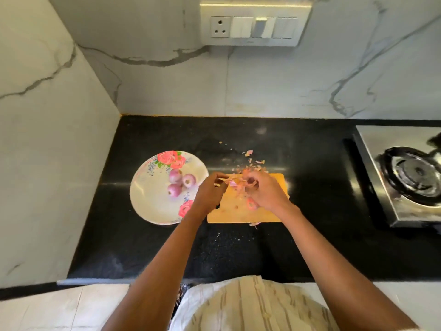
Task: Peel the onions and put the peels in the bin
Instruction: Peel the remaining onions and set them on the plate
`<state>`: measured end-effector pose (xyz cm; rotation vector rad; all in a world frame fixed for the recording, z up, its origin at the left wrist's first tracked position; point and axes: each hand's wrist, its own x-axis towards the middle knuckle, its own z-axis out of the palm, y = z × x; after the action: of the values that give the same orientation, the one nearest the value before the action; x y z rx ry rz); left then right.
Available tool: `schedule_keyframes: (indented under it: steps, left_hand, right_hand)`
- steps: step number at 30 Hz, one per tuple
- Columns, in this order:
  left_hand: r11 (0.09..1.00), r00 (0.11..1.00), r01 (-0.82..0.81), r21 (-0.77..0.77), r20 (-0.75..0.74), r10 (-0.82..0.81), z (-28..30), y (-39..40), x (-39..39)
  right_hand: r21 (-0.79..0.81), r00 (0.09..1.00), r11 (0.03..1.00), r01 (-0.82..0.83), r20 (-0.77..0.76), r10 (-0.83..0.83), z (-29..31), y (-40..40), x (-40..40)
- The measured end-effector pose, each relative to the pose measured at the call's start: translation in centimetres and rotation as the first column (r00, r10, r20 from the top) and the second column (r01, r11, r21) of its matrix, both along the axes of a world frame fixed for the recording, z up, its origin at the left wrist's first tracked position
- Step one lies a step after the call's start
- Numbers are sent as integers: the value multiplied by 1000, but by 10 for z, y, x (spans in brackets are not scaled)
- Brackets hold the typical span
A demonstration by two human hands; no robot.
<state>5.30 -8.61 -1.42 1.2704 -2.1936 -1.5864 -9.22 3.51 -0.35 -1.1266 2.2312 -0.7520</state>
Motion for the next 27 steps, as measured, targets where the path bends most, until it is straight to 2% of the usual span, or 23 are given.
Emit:
schedule_keyframes:
  steps: [4, 10, 13, 18, 22, 25, 27]
  left_hand:
    - [987, 987, 158, 12, 21, -158, -5, 34, -34]
    - [978, 974, 200, 60, 98, -205, -15, 61, -51]
    - [983, 982, 158, 94, 90, -167, -15, 72, -46]
    - [980, 990, 127, 155, 36, -134, -11, 81, -48]
    - [975, 987, 154, 159, 12, -158, -5, 86, -49]
    - [990, 997, 80, 115, -4, -80, -4, 82, -49]
    - [973, 998, 24, 229, -62, -10, -1, 76, -51]
  right_hand:
    - [121, 995, 992, -44, -79, 54, -17, 38, -10]
    - [208, 980, 978, -10, -191, 51, -38, 62, -5]
    - [127, 980, 992, -2, -196, 27, -43, 74, -4]
    - [-42, 990, 996, 84, -107, -88, -35, 81, -11]
    - [-132, 991, 991, 36, -123, -53, -27, 76, -4]
    - [-203, 994, 979, -9, -112, -14, -23, 72, -5]
    - [-260, 1000, 965, 22, -10, -25, -20, 71, -14]
